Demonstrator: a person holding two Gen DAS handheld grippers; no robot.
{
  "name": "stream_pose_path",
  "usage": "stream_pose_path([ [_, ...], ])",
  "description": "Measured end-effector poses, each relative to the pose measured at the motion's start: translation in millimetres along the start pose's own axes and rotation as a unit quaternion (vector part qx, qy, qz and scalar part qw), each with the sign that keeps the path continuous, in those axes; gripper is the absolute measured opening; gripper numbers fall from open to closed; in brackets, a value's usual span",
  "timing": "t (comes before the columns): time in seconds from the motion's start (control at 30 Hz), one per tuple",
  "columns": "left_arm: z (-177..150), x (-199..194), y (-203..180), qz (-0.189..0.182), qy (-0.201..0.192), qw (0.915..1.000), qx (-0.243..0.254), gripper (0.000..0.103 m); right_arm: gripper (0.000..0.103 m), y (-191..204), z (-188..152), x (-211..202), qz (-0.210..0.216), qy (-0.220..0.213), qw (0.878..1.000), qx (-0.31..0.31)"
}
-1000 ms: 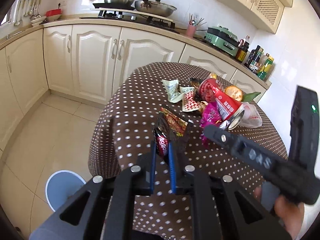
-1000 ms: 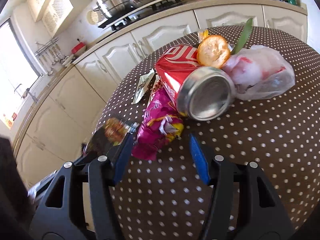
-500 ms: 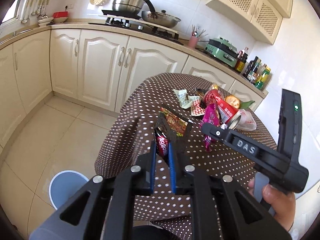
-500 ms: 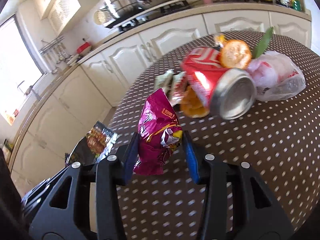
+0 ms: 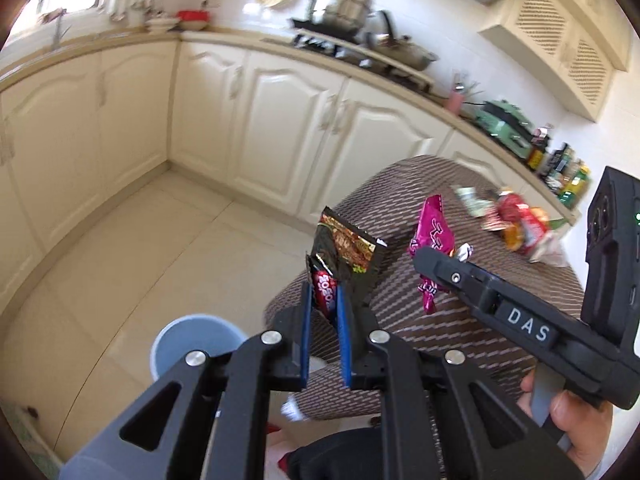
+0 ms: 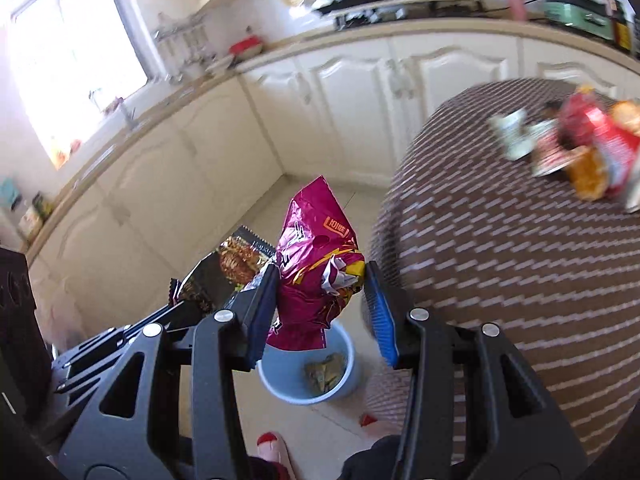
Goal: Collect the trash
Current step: 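Carry both wrappers to the blue bin and open both grippers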
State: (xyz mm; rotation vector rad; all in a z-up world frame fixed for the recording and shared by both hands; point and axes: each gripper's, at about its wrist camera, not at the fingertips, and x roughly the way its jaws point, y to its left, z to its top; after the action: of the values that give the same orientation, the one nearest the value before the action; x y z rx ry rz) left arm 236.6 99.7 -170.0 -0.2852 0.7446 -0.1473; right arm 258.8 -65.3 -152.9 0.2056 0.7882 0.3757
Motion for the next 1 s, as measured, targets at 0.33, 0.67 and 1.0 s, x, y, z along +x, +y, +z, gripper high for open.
stream_pose_path([
  [0.33,-49.8,55.0,114.7,0.082,0.092,0.9894,-0.077,0.011,0.043,42.6,-61.5,114.2,0.012,0.12,0.992,-0.033],
  [0.67,-67.8,119.6,176.1,0.108,0.155,0.9758,-0.111,0.012,0.043,38.2,-98.3,198.4,0.001,0.191,0.981,-0.012],
  [1.0,-73.3,142.2,191.2,0.095,0.148,0.9744,-0.141,0.053,0.043,35.4,-107.4,234.8,-0.011,0.209,0.978,-0.001],
])
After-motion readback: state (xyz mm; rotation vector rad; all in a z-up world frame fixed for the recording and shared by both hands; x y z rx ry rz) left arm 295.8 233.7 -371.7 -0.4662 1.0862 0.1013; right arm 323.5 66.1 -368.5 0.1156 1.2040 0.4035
